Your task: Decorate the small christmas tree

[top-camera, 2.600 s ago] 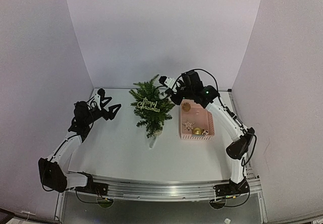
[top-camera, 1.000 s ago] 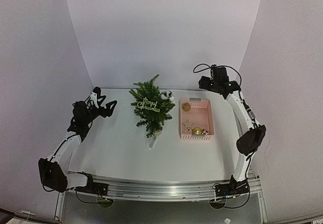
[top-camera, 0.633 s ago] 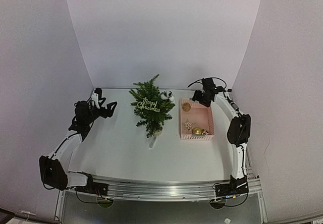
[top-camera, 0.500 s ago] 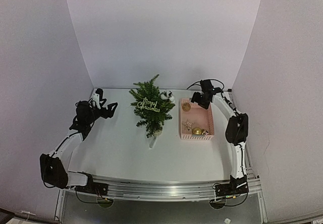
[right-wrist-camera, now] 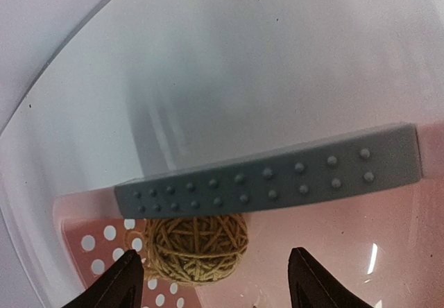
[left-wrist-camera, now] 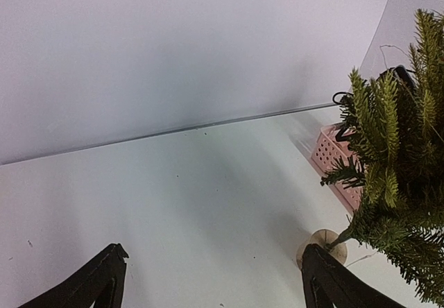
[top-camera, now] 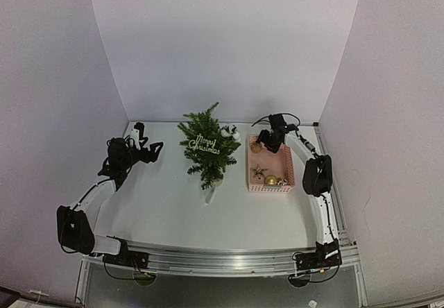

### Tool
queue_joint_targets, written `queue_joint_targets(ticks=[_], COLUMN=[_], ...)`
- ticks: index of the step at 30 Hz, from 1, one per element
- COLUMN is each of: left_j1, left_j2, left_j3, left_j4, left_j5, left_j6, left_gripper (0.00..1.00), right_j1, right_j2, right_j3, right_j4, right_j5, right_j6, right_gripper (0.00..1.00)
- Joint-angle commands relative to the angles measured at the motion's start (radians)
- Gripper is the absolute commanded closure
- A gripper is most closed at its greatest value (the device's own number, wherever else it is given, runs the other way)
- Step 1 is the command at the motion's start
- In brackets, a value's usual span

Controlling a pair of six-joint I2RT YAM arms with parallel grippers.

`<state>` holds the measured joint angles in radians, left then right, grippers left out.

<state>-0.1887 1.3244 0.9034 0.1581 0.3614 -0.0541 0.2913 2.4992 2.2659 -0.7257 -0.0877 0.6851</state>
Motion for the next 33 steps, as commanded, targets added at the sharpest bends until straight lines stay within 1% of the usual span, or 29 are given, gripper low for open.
queue_joint_targets(ticks=[1, 10, 14, 23, 25, 30, 33], left_j1=[0.007, 0.01, 0.011, 0.013, 0.013, 0.014, 0.014], left_j2=[0.009, 0.009, 0.008, 0.006, 0.005, 0.004, 0.006], left_j3=[0.051, 0.05, 0.05, 0.052, 0.052, 0.053, 0.054], left_j4=[0.027, 0.034, 0.031, 0.028, 0.028, 0.028, 0.028], left_j5=[-0.016, -0.014, -0.015, -0.014, -0.013, -0.012, -0.008], left_j6=[0.009, 0.01, 0.016, 0.024, 0.025, 0.027, 0.027], left_gripper=[0.12, 0.12, 0.12, 0.12, 0.12, 0.12, 0.12], right_j1=[0.003, 0.003, 0.003, 0.003, 0.003, 0.003, 0.004], right_j2=[0.025, 0.062, 0.071, 0.056, 0.05, 0.022, 0.012], right_j3=[0.043, 0.038, 0.041, -0.013, -0.029, -0.079, -0.096], right_j4=[0.027, 0.06, 0.073, 0.108, 0.116, 0.132, 0.141], right_j5=[-0.001, -0.033, -0.059, -0.097, -0.105, -0.107, -0.097], right_j6=[0.018, 0.035, 0.048, 0.079, 0.087, 0.105, 0.103], right_gripper=[0.31, 0.3, 0.32, 0.38, 0.38, 0.34, 0.37])
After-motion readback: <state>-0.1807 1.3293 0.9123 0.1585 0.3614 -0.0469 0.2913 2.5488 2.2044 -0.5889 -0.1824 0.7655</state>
